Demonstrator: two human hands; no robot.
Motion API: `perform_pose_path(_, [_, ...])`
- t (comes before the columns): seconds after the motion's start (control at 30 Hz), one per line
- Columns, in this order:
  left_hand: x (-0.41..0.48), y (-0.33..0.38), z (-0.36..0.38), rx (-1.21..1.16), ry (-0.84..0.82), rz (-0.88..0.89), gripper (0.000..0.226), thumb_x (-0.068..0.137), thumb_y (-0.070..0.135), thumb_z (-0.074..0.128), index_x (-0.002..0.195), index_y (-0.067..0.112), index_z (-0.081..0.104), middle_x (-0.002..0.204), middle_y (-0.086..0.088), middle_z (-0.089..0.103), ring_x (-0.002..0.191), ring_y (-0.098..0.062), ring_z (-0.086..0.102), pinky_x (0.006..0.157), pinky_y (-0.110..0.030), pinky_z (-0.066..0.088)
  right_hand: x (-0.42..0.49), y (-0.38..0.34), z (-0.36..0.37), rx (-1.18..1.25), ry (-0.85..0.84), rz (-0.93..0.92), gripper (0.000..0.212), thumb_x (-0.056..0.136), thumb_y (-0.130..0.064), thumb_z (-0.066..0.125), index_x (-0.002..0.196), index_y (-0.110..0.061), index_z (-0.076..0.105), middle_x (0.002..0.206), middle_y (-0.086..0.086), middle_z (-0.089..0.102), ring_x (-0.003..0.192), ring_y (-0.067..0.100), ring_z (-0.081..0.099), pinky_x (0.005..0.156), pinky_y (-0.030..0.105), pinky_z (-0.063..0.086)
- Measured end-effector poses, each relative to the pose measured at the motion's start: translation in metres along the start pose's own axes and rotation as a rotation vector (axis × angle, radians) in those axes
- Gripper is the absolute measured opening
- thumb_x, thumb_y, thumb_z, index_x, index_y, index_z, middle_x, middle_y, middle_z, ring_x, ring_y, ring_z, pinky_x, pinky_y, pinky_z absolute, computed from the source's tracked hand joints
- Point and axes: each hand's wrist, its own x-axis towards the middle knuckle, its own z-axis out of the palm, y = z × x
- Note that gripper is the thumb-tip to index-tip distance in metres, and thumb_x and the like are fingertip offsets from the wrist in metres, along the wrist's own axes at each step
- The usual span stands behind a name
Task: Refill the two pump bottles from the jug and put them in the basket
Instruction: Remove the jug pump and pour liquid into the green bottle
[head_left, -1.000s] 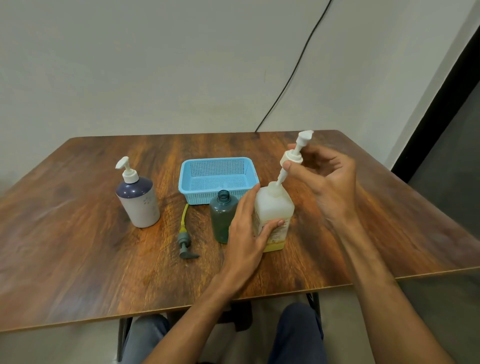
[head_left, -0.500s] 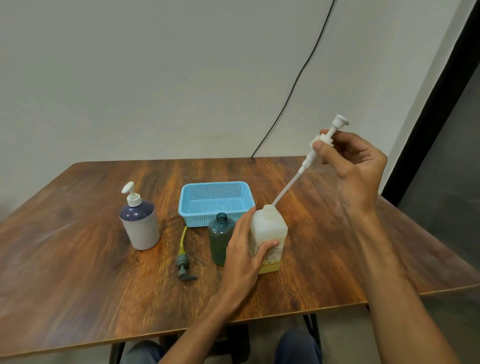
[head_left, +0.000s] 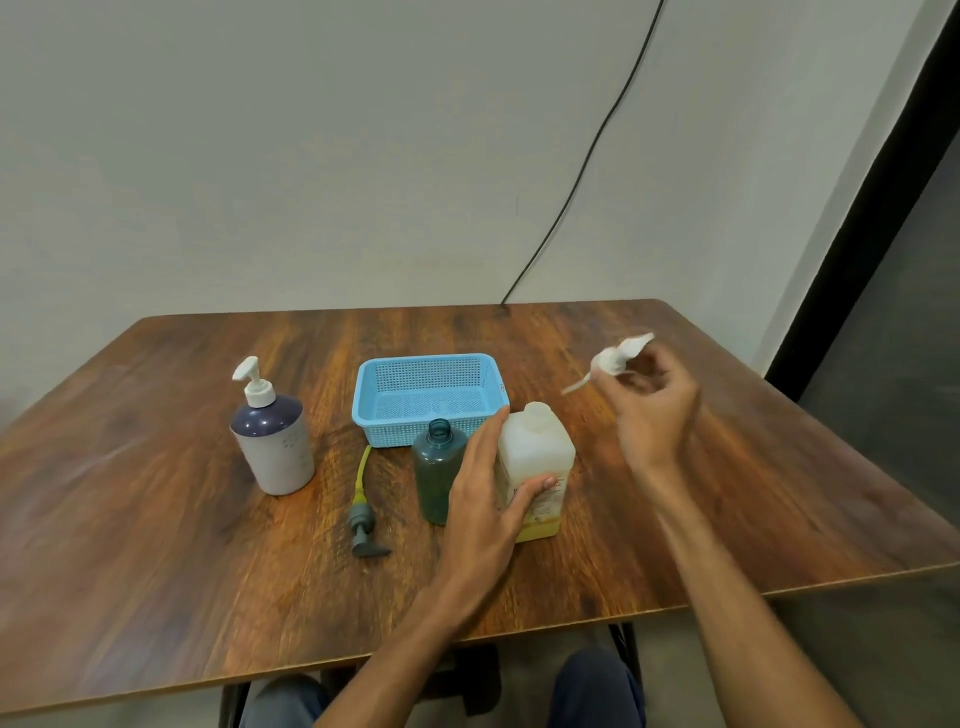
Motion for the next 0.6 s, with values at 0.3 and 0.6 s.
perform_pose_path(0.3, [-0.001,0.003,-0.001,0.009,-0.001,0.000,0.077,0.090,0.033,0.078,0.155,0.028,0.037,0.149,0.018,0.047,0.141,-0.003,0.044,0.115,-0.036,0.045,-0.039,0.082,0.010,-0.447,-0.155,0.078,0.063,0.072,-0.020,0.087,0.127,-0.020,0.056,0.086,-0.010,0.065,0.082,0.014,0.064,0.072,0.040,0.057])
perform_pose_path(0.6, [-0.003,0.007,-0.002,0.027,-0.008,0.002,0.079,0.091,0.036,0.077,0.157,0.030,0.034,0.151,0.026,0.042,0.143,0.004,0.038,0.117,-0.028,0.040,-0.044,0.097,-0.002,-0.567,-0.349,0.039,0.032,0.073,-0.025,0.082,0.100,-0.017,0.068,0.096,-0.001,0.068,0.086,0.015,0.061,0.073,0.043,0.055])
